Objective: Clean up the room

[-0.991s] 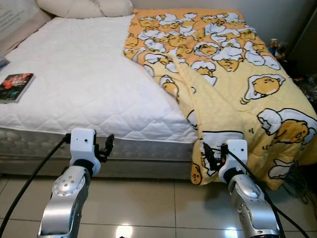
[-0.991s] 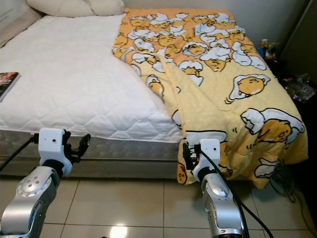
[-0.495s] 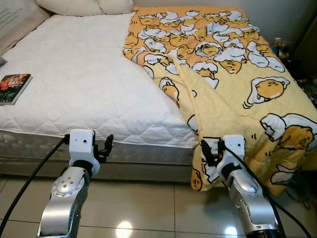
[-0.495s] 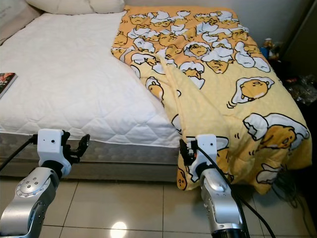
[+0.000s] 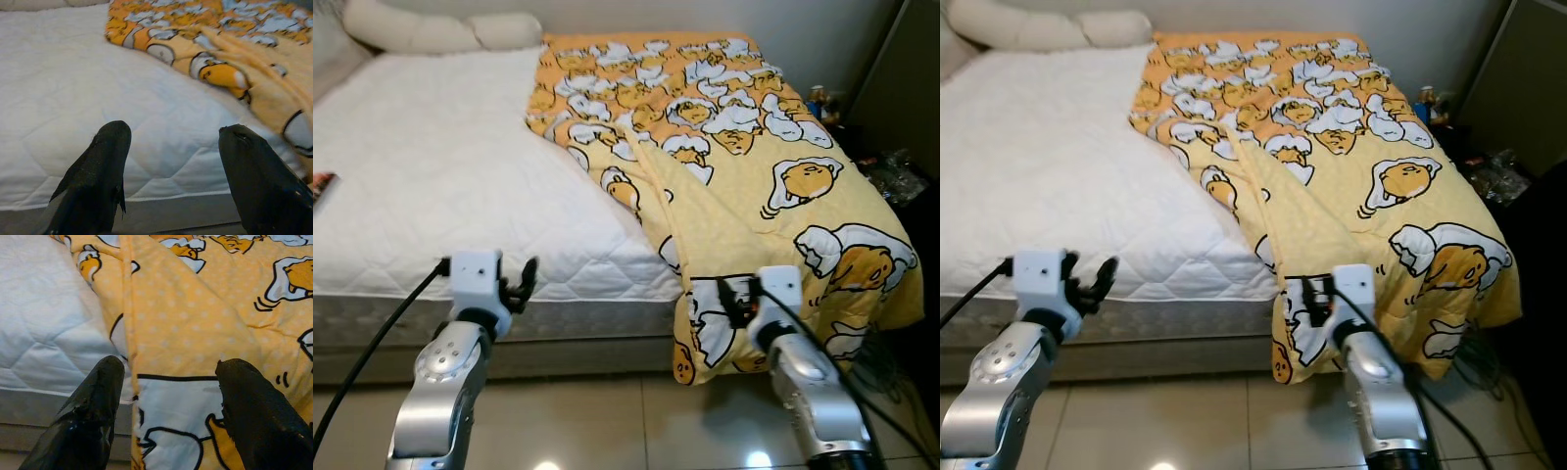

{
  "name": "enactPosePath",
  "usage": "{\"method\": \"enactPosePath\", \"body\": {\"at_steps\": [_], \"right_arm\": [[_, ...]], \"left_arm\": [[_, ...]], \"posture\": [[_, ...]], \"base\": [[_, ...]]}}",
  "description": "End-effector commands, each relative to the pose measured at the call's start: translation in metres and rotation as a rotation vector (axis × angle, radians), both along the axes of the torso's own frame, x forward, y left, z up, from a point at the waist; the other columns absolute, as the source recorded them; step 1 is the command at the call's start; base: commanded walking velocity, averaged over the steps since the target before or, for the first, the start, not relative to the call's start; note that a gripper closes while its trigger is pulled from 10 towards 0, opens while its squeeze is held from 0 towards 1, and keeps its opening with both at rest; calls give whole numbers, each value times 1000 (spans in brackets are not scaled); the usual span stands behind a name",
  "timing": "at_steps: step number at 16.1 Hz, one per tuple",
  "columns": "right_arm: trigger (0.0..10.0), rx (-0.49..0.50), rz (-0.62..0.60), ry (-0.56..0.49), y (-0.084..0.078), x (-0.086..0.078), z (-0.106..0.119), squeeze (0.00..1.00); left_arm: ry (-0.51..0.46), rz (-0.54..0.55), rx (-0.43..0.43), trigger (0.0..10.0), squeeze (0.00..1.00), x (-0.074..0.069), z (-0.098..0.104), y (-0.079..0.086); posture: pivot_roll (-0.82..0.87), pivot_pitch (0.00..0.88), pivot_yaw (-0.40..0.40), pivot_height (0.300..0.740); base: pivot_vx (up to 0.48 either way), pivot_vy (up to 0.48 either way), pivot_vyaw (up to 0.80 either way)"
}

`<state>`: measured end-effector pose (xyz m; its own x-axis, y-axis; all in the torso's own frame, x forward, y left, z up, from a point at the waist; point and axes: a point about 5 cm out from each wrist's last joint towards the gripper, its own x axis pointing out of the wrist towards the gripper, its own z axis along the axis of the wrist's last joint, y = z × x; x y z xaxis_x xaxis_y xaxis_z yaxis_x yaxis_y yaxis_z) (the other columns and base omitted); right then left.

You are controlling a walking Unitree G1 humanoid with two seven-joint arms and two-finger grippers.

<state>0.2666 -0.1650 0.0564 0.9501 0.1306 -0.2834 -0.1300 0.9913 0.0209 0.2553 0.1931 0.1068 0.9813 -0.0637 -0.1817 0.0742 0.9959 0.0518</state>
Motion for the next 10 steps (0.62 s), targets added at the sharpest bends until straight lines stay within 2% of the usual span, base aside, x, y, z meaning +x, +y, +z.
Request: {"method": "enactPosePath", "body": {"at_steps": [1, 10], "right_arm": [[10000, 2, 22, -13, 7, 5, 4, 0], [10000, -13, 36, -15, 10, 6, 4, 0]], "left_arm": [[10, 17, 12, 10000, 0, -1, -2, 6], [13, 8, 4, 10000, 0, 0, -3, 7]], "posture": [[-28, 0, 28, 740], [-30, 0, 26, 740]], "base": [[296, 0, 0], [308, 0, 0]]}}
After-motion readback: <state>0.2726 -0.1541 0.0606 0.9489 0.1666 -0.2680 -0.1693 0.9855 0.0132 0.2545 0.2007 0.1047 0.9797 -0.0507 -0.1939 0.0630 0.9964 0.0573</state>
